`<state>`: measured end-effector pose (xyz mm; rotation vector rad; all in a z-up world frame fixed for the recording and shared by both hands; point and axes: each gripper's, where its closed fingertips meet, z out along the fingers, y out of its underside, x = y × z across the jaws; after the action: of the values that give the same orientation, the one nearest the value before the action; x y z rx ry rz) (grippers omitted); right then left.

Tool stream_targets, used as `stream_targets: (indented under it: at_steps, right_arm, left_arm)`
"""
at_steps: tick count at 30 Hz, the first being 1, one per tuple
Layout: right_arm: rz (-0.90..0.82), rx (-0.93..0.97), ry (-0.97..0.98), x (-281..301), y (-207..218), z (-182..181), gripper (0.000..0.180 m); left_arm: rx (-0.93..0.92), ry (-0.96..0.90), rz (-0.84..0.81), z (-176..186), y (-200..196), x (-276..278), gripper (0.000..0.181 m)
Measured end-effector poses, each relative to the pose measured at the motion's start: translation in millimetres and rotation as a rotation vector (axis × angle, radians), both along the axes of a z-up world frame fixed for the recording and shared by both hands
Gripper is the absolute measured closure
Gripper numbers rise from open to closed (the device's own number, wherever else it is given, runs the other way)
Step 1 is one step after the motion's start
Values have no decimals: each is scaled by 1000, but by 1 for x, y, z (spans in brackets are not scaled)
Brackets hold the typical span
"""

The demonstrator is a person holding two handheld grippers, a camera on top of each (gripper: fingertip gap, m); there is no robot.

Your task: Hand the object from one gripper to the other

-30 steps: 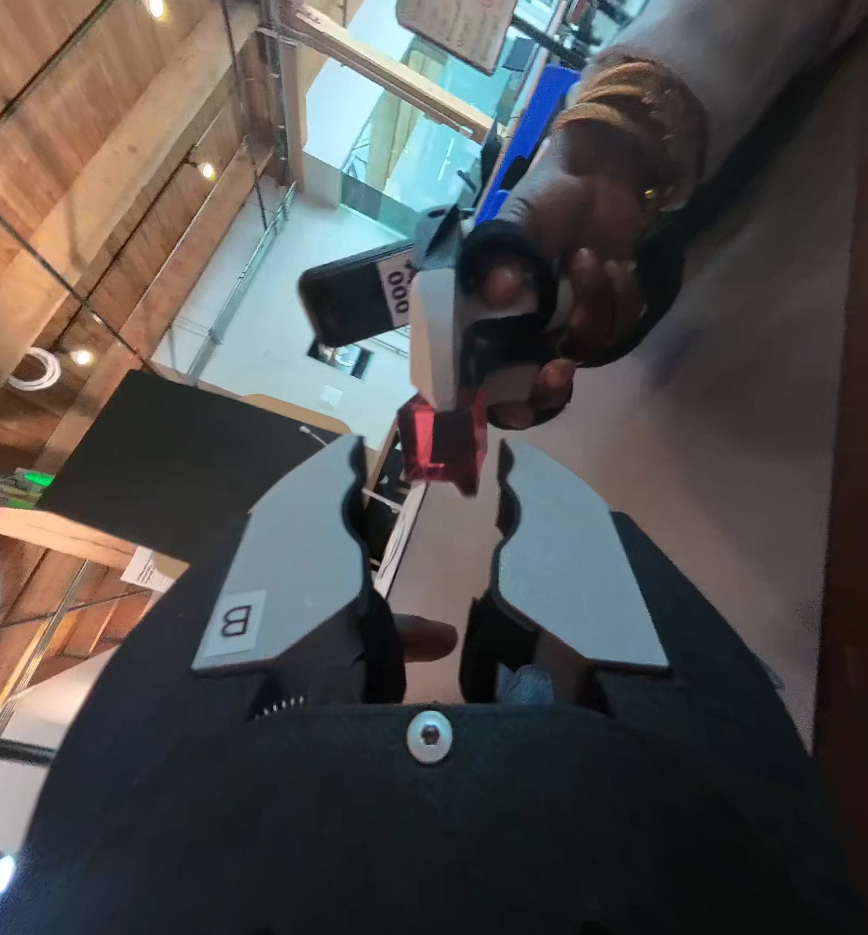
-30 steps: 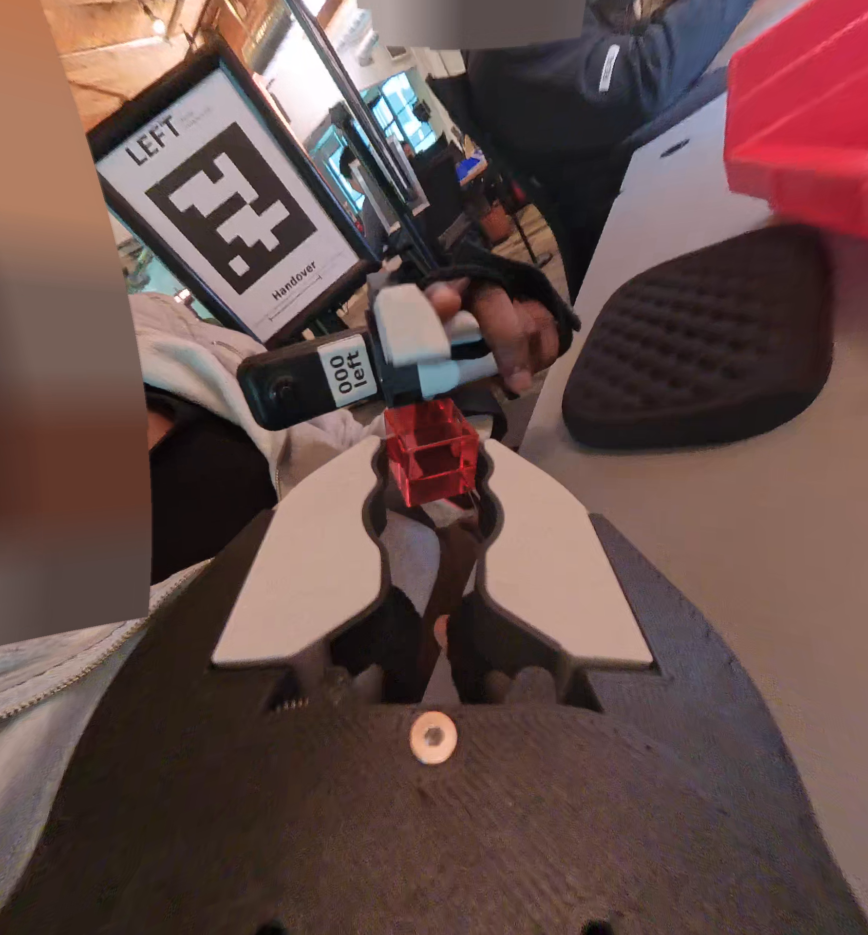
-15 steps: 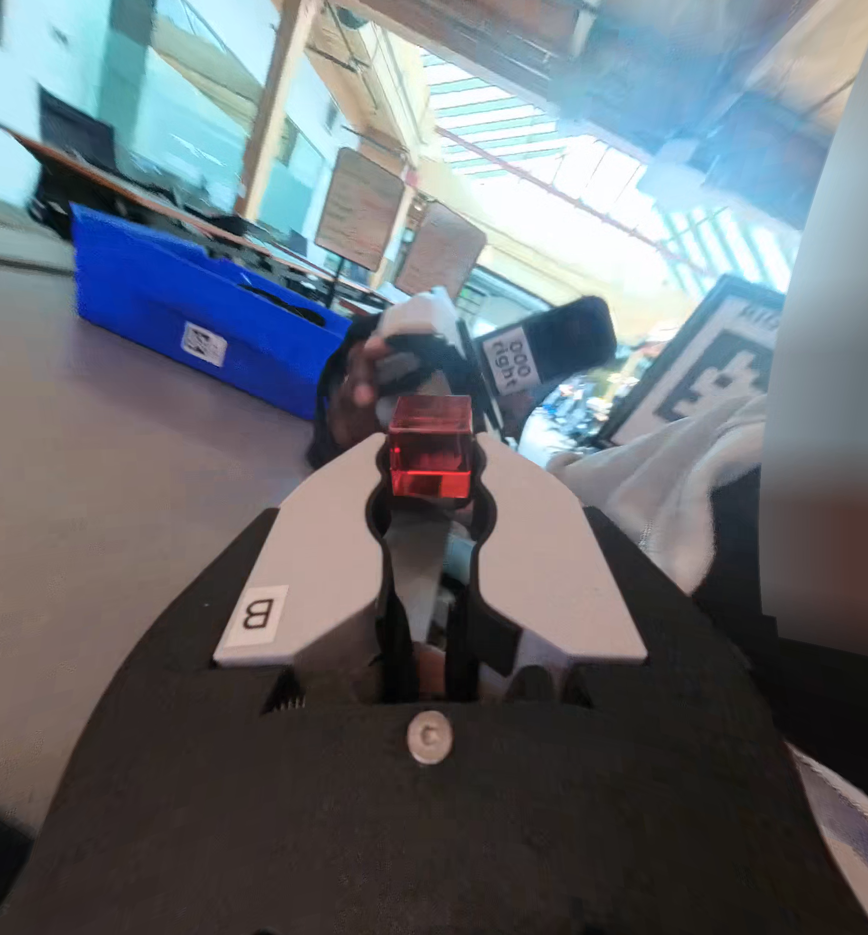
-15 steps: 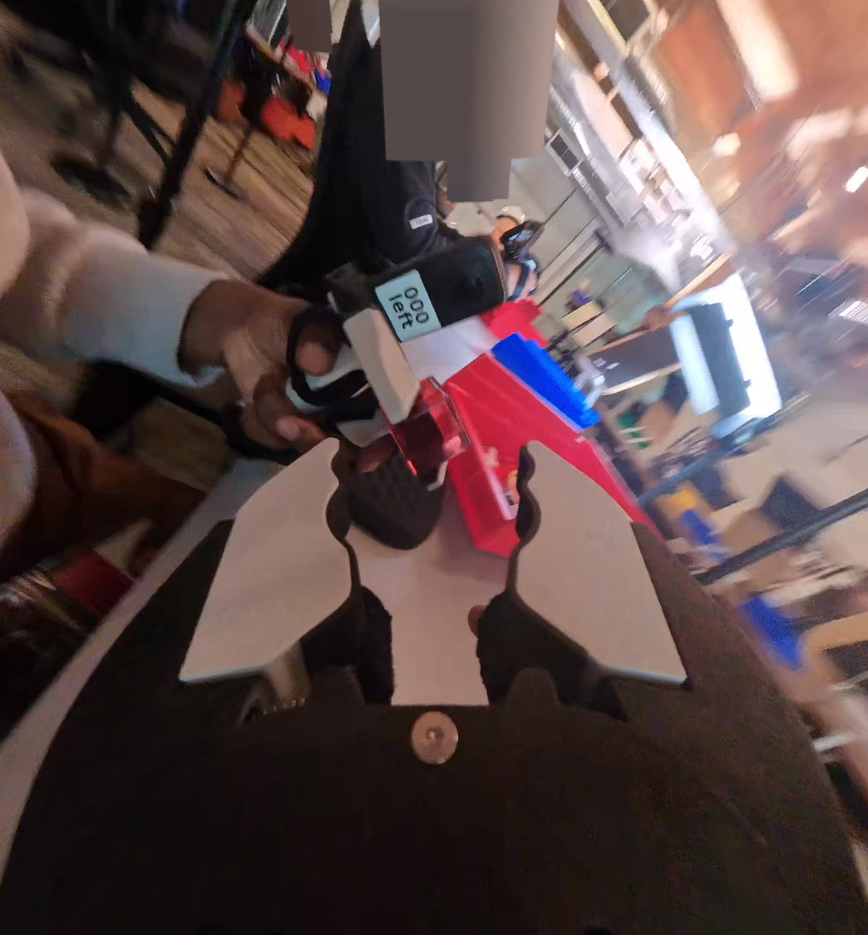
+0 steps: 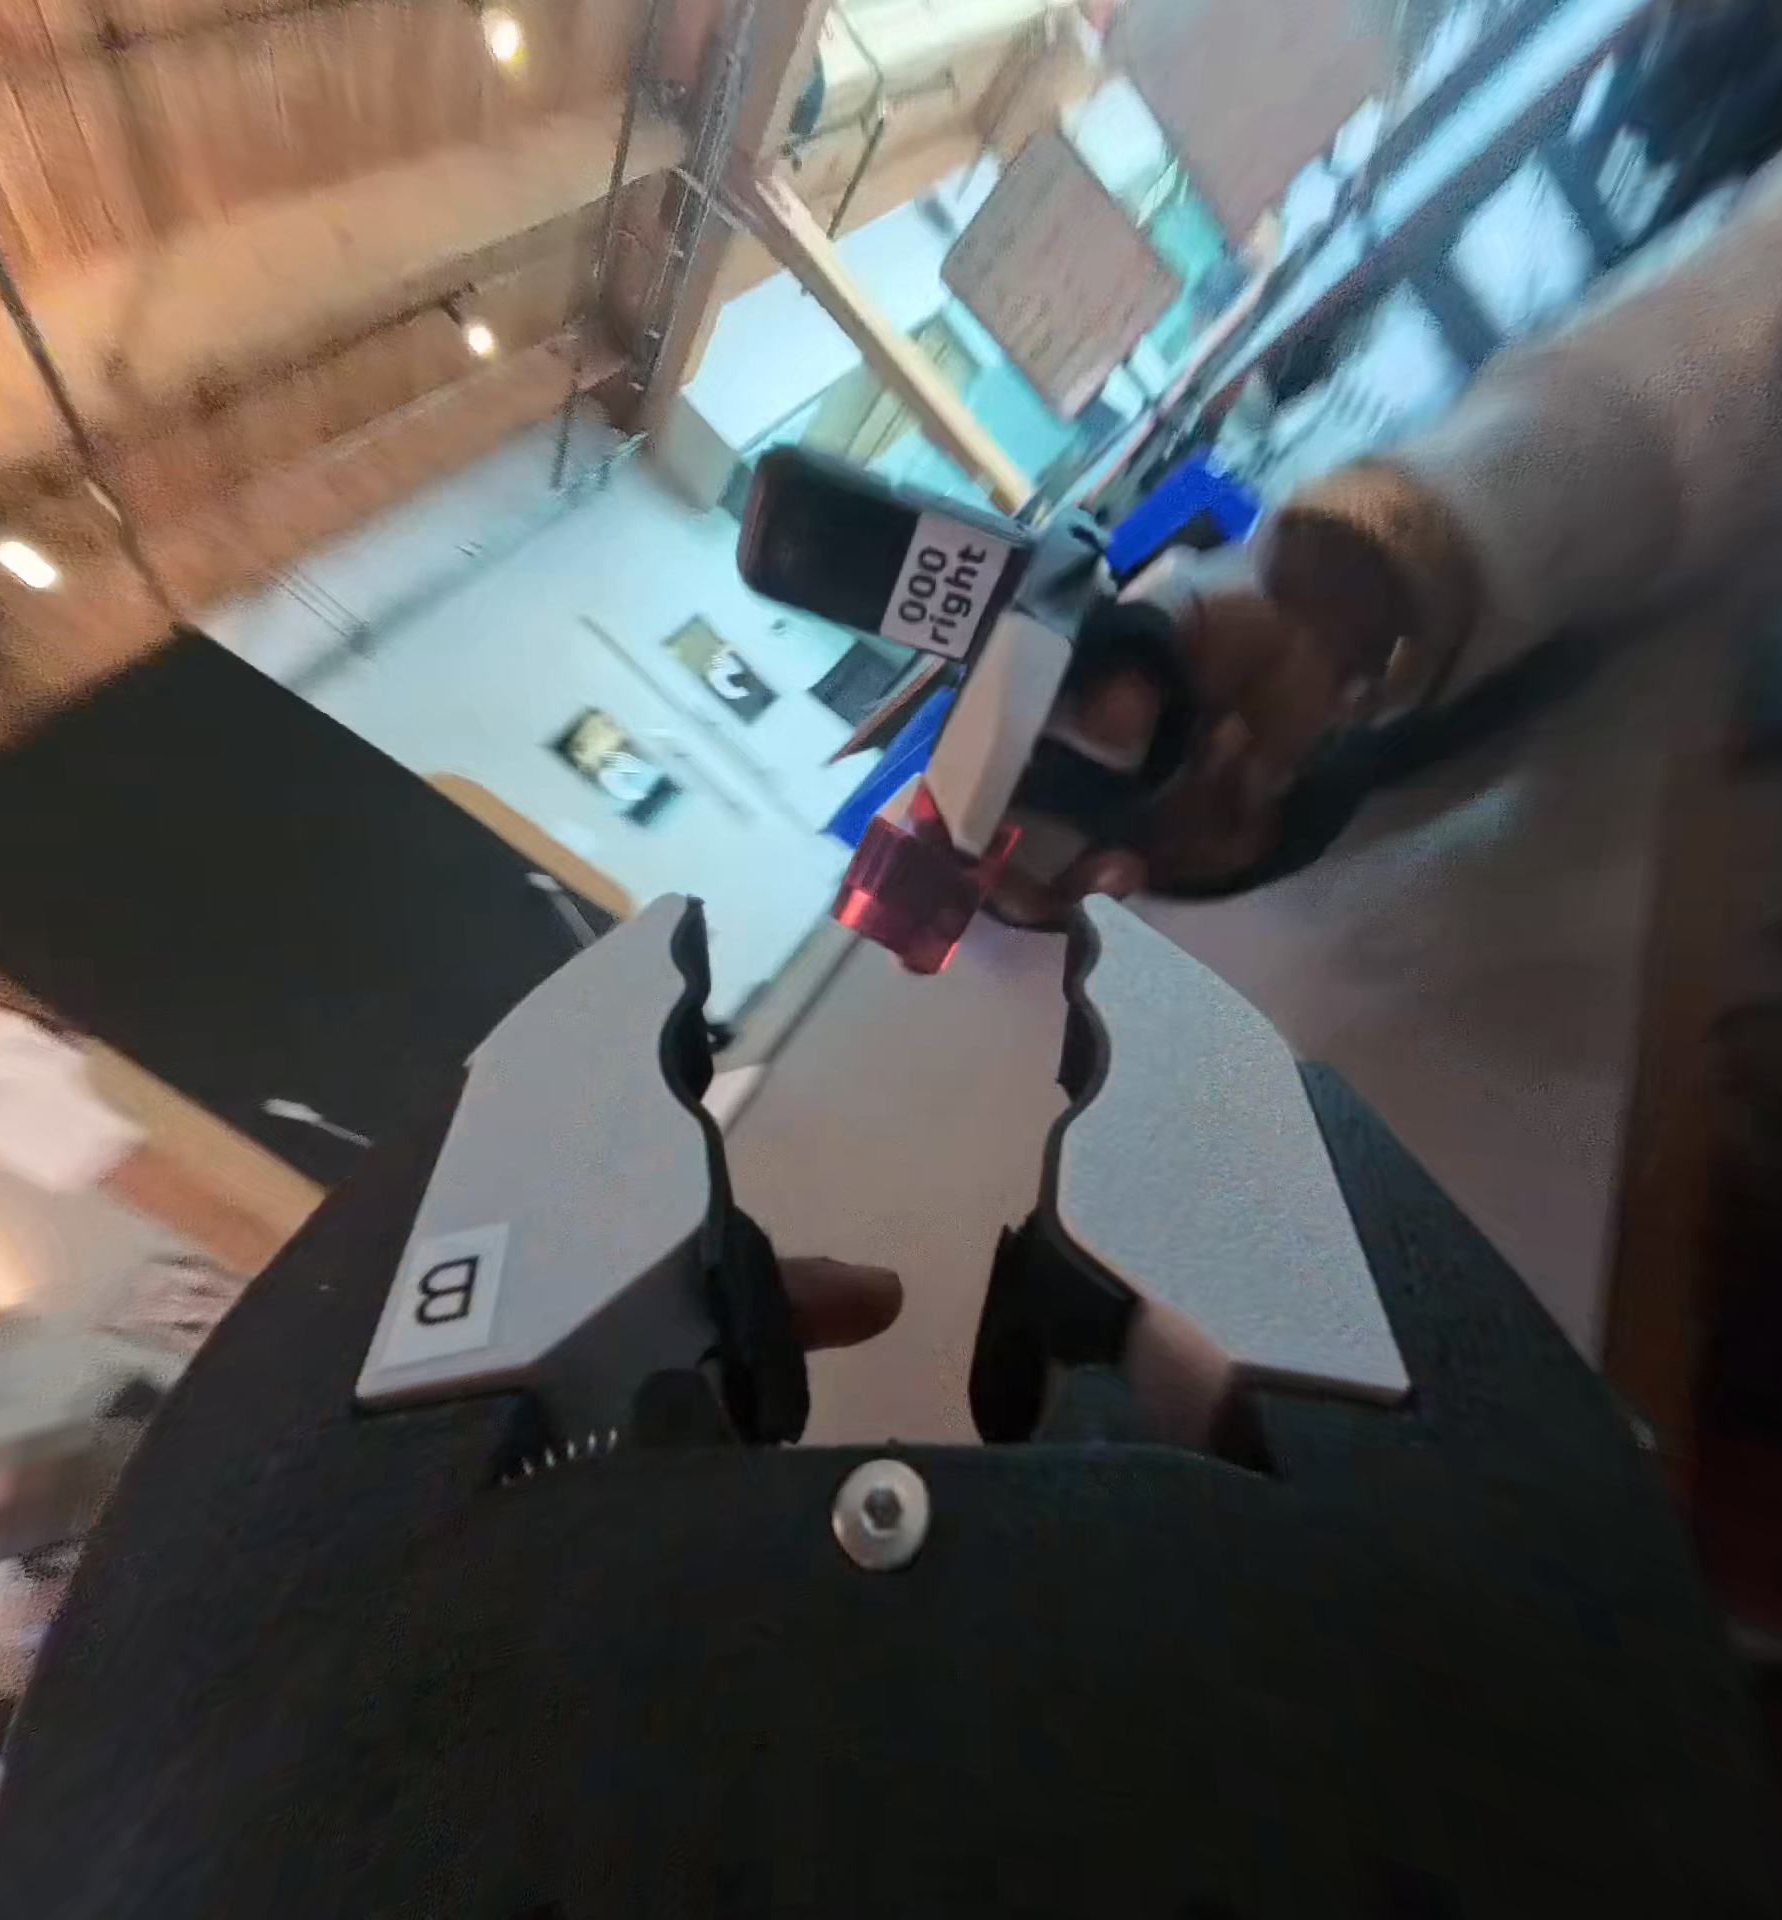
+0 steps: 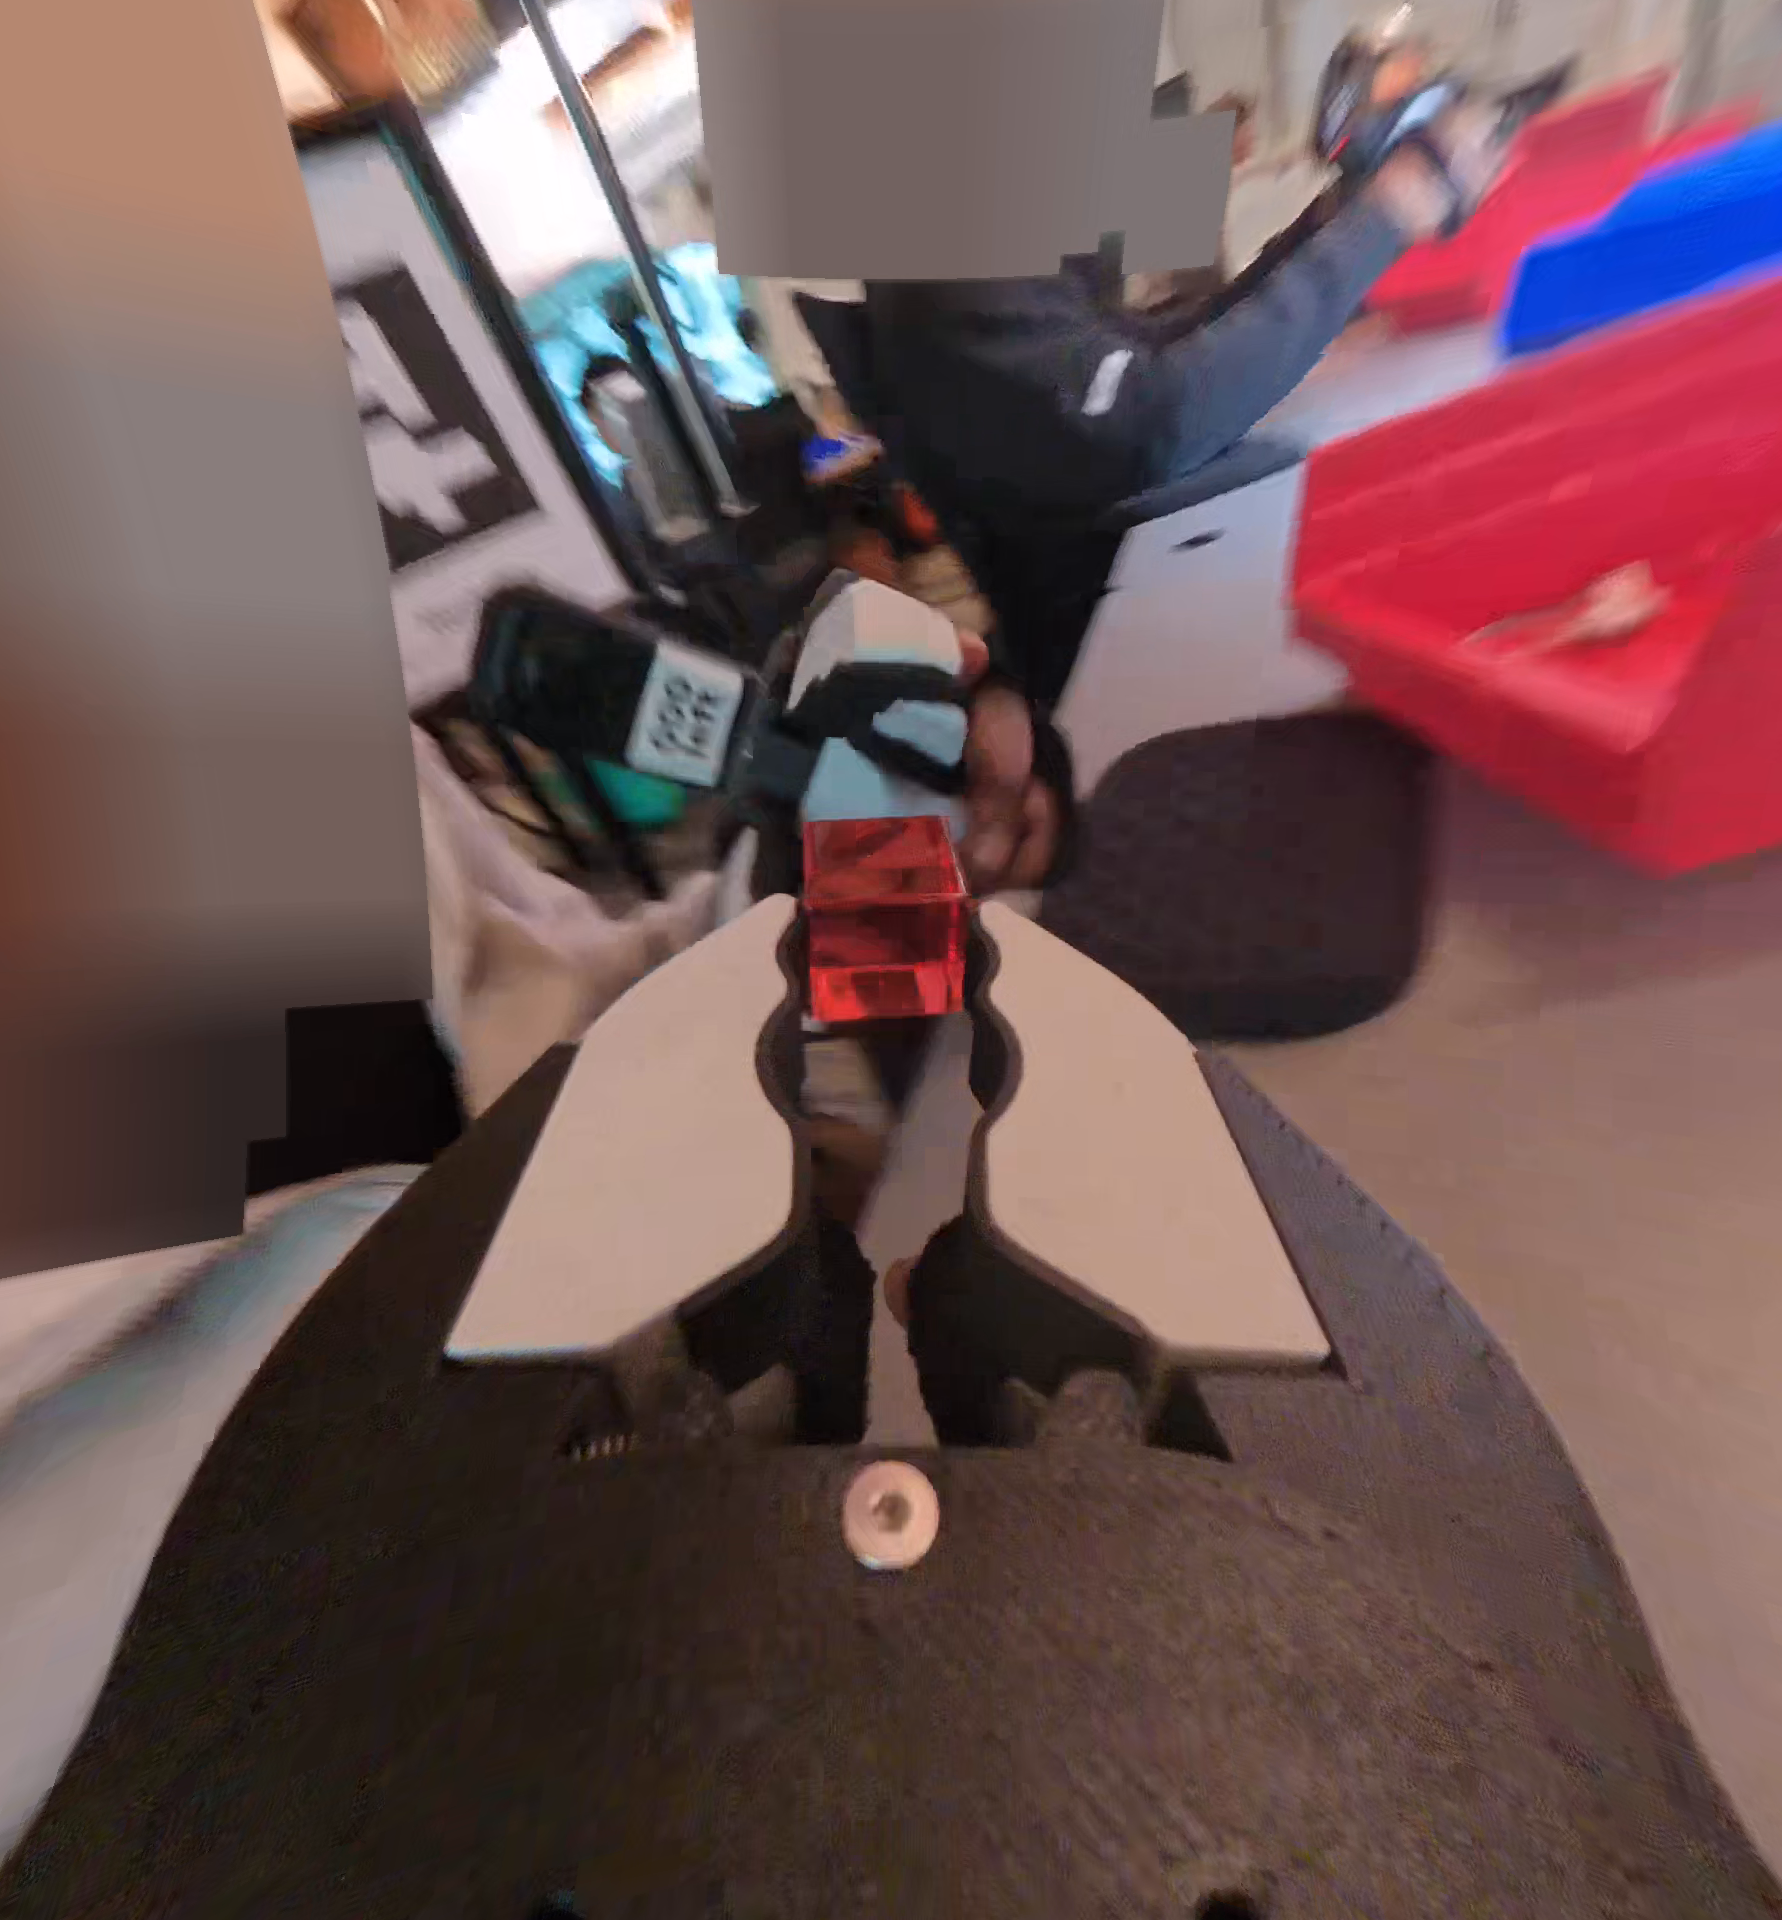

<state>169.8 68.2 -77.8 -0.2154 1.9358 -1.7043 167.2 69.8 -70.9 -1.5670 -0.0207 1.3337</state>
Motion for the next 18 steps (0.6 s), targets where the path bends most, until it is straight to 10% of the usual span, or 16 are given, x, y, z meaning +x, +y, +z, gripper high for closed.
stream_targets:
  at_steps: [5,10,14,18]
  right_arm:
    - [227,158,-351,20,5,-11,152]
    - [159,101,-262,12,0,-8,143]
    - [-101,-185,240,-8,1,15,107]
    - [-232,-420,881,6,12,29,115]
  left_arm:
    - [-283,114,103,-23,15,-6,144]
    - [-12,-175,59,-19,7,-14,149]
    - [468,-614,-265,-3,8,-3,149]
    - [808,-1020,-676,12,6,16,150]
